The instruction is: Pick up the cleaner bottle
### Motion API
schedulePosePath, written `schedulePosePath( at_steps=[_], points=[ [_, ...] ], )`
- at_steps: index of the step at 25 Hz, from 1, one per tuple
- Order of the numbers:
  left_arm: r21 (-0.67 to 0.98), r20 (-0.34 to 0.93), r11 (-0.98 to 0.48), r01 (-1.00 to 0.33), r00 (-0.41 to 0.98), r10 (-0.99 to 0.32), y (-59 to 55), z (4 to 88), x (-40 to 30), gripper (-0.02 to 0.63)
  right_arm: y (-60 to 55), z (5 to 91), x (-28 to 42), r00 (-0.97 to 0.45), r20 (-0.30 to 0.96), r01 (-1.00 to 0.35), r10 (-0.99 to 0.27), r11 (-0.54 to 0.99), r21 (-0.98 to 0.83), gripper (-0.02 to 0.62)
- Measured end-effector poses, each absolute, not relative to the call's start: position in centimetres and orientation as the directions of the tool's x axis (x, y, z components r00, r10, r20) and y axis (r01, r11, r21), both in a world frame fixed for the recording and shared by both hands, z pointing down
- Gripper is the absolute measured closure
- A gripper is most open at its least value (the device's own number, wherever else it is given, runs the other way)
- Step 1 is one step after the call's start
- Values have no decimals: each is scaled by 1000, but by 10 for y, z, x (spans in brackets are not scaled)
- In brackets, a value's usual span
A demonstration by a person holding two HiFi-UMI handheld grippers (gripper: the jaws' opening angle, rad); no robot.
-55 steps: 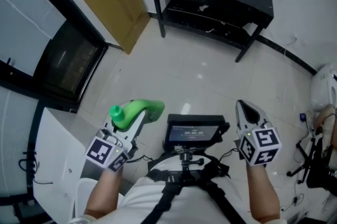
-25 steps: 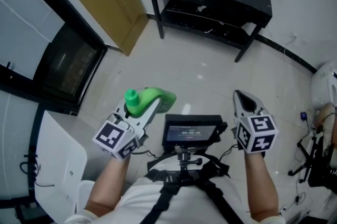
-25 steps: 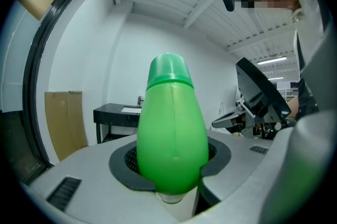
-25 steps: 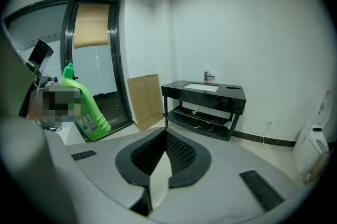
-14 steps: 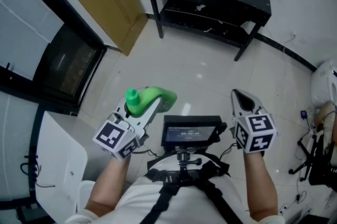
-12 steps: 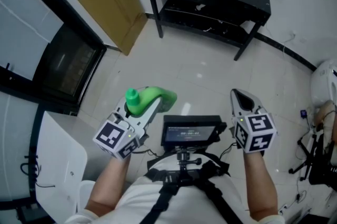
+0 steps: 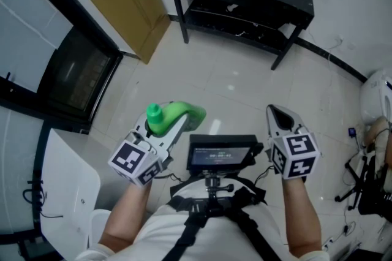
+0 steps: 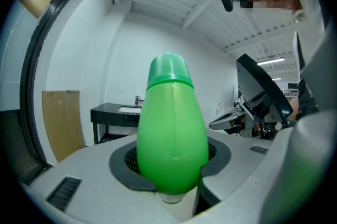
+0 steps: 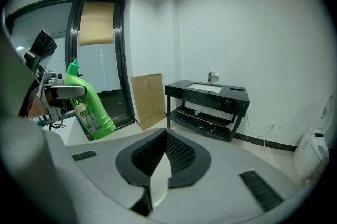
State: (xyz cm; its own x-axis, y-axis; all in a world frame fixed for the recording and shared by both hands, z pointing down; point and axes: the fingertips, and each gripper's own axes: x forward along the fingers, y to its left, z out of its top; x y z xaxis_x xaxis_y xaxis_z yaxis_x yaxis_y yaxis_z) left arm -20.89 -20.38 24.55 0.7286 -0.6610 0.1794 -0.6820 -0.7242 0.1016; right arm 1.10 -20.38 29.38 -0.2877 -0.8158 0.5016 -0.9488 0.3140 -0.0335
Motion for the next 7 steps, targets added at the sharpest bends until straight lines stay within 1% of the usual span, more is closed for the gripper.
schedulePosePath(
  at_steps=[7],
  points=[
    [110, 187, -728, -677, 734, -653, -201, 246, -207, 442, -202, 294, 9, -287, 505, -948, -814, 316, -30, 592]
  ],
)
